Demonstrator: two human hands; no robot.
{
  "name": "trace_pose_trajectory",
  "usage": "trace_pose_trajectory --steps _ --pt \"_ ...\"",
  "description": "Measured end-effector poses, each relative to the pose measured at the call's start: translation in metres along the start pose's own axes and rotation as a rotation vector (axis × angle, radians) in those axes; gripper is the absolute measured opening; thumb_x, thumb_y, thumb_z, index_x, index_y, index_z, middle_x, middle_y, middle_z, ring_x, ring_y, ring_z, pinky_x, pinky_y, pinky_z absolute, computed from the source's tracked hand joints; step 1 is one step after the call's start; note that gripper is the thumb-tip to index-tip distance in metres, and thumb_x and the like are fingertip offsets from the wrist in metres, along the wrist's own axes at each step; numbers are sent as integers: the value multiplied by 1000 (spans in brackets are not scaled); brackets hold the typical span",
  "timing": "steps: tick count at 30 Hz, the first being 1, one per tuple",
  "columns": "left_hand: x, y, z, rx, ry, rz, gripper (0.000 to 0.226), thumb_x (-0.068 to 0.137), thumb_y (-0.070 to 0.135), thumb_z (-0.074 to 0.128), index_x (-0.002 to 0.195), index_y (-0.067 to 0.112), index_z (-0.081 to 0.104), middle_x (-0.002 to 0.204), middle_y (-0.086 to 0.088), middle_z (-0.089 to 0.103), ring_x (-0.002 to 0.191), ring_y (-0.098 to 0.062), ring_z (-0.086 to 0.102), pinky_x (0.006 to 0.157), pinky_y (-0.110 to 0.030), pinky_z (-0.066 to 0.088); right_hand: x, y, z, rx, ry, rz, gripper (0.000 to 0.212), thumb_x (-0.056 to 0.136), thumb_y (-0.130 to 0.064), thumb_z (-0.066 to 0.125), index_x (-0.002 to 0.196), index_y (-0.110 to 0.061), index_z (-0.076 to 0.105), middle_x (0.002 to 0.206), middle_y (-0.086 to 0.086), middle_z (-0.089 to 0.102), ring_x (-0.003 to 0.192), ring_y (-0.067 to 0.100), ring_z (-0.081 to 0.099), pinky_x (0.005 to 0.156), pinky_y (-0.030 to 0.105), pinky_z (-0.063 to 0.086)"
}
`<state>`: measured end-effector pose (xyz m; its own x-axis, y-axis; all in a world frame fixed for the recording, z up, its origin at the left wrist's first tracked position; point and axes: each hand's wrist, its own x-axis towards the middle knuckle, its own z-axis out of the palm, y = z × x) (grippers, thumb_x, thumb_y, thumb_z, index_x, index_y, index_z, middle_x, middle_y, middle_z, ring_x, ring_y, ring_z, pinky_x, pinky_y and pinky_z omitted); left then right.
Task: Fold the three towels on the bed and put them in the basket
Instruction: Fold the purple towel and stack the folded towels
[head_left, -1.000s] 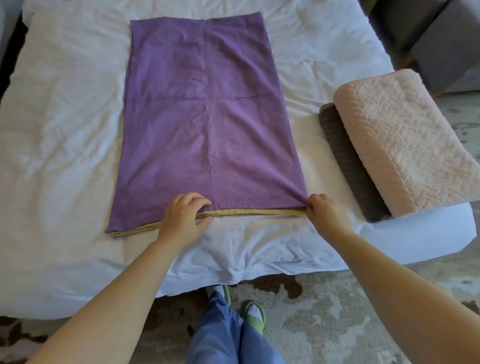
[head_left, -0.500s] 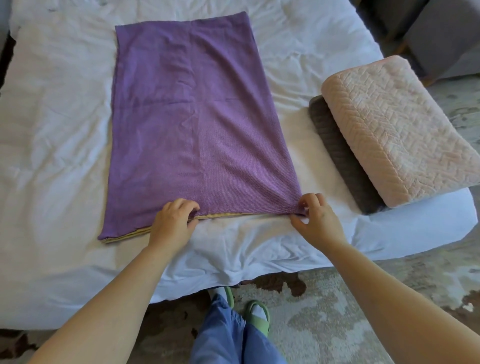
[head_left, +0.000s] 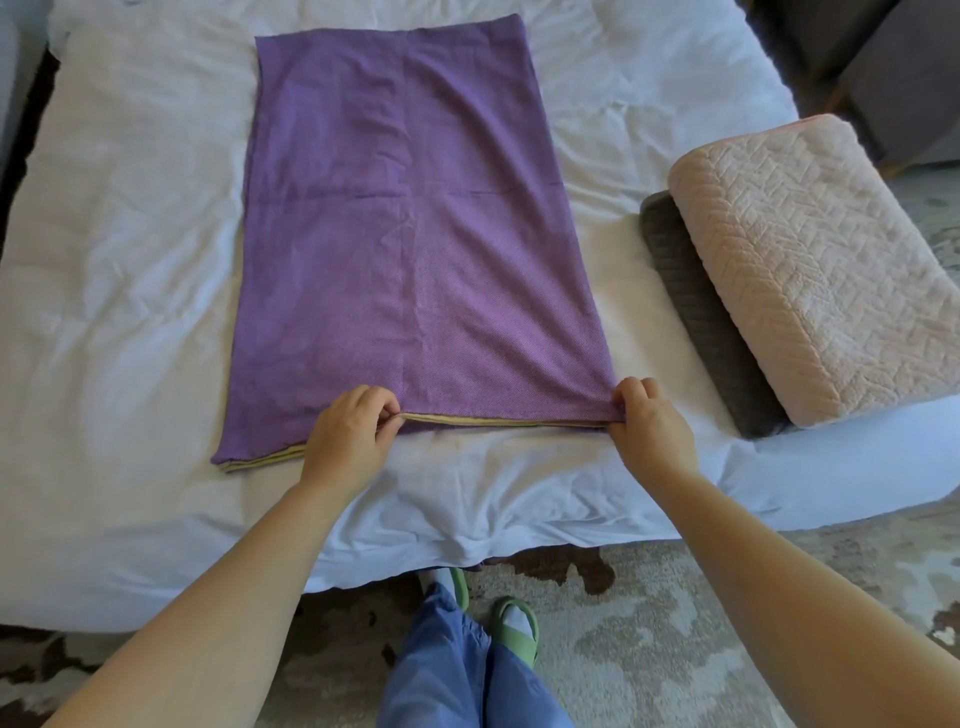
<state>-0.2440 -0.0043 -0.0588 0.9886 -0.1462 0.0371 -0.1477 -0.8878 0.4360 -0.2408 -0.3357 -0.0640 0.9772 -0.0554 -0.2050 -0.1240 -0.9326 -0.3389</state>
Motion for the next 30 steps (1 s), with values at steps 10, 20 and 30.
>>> trace_pose_trajectory --steps 10,20,30 --pt "-14 4 1 -12 -144 18 9 80 13 69 87 10 65 85 -4 62 83 -30 57 73 -43 47 -12 19 -1 -137 -1 -23 28 75 -8 63 100 -6 52 104 14 52 87 36 50 64 36 39" --pt "-37 -80 -33 -205 155 -1112 59 88 35 62 132 1 43 136 -25 44 125 -41 41 102 -47 35 -6 -35 10 -140 102 -365 31 69 -12 76 97 -6 64 95 12 61 88 39 56 74 44 47" --pt "-44 -103 -39 -1337 294 -1264 19 92 11 56 109 4 59 85 -7 60 79 -16 59 82 -35 52 -4 -63 20 -224 -64 -516 36 78 -26 75 110 -15 65 103 7 61 95 34 57 76 43 49"
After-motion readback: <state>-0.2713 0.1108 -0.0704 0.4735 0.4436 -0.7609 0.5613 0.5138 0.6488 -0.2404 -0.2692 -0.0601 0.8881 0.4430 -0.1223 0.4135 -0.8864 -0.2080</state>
